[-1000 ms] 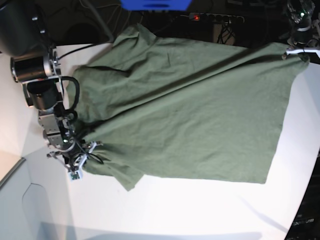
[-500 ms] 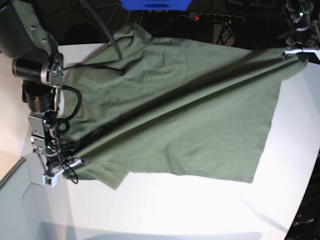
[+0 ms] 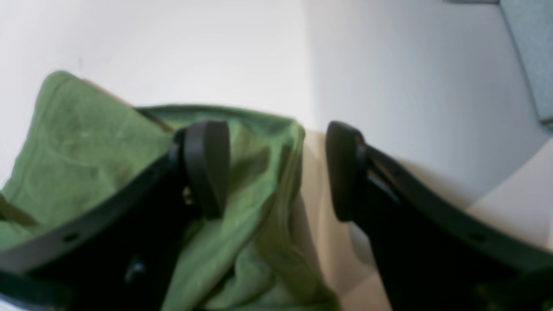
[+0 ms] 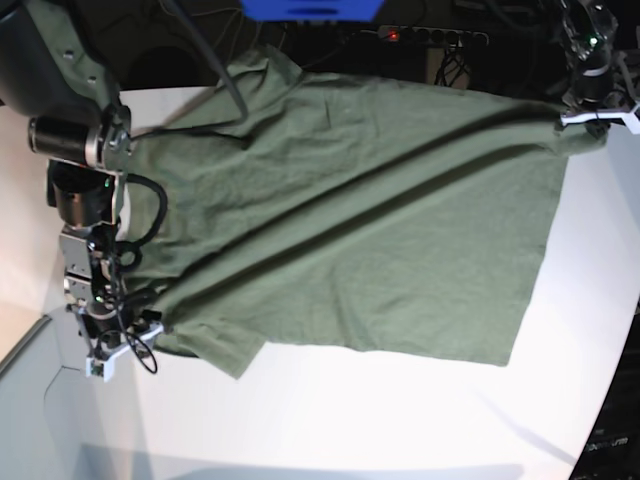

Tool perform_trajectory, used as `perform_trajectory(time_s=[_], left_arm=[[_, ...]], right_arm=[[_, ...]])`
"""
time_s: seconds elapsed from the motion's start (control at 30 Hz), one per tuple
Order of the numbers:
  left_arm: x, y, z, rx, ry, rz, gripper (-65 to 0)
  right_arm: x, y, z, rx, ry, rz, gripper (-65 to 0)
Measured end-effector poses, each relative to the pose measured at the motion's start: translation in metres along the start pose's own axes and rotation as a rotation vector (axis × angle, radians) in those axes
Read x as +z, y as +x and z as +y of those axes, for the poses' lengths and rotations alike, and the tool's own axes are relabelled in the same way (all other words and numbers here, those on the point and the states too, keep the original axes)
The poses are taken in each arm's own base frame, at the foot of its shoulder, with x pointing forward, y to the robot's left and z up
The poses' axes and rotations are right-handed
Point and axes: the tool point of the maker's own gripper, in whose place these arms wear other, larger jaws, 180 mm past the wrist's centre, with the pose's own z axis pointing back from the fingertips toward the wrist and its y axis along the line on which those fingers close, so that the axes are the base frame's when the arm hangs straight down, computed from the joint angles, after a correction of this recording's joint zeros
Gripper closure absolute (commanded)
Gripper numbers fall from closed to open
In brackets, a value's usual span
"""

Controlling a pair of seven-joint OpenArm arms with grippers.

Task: Layout the t-shirt on the table in an organized manner, then fold the t-shirt properly
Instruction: 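Release and move the right gripper to the shirt's collar corner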

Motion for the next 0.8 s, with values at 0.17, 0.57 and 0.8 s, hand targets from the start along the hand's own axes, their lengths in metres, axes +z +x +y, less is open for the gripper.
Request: perform_trajectory(time_s=[0.17, 0.57, 0.8], left_arm=[[-0.003, 0.005, -0.005, 0.010, -0.004, -0.013, -0.1], [-0.009, 0.016, -0.013, 0.012, -0.017, -0.040, -0.1], [-0.015, 0.026, -0.023, 0.030, -0.031, -0.063, -0.1]], right_arm=[[0.022, -0.004, -0.019, 0.056, -0.030, -0.068, -35.6], [0.099, -0.101, 0.028, 0.214, 0.134, 0.108, -35.5], [0.083, -0.122, 0.044, 0.197, 0.171, 0.173, -35.4]])
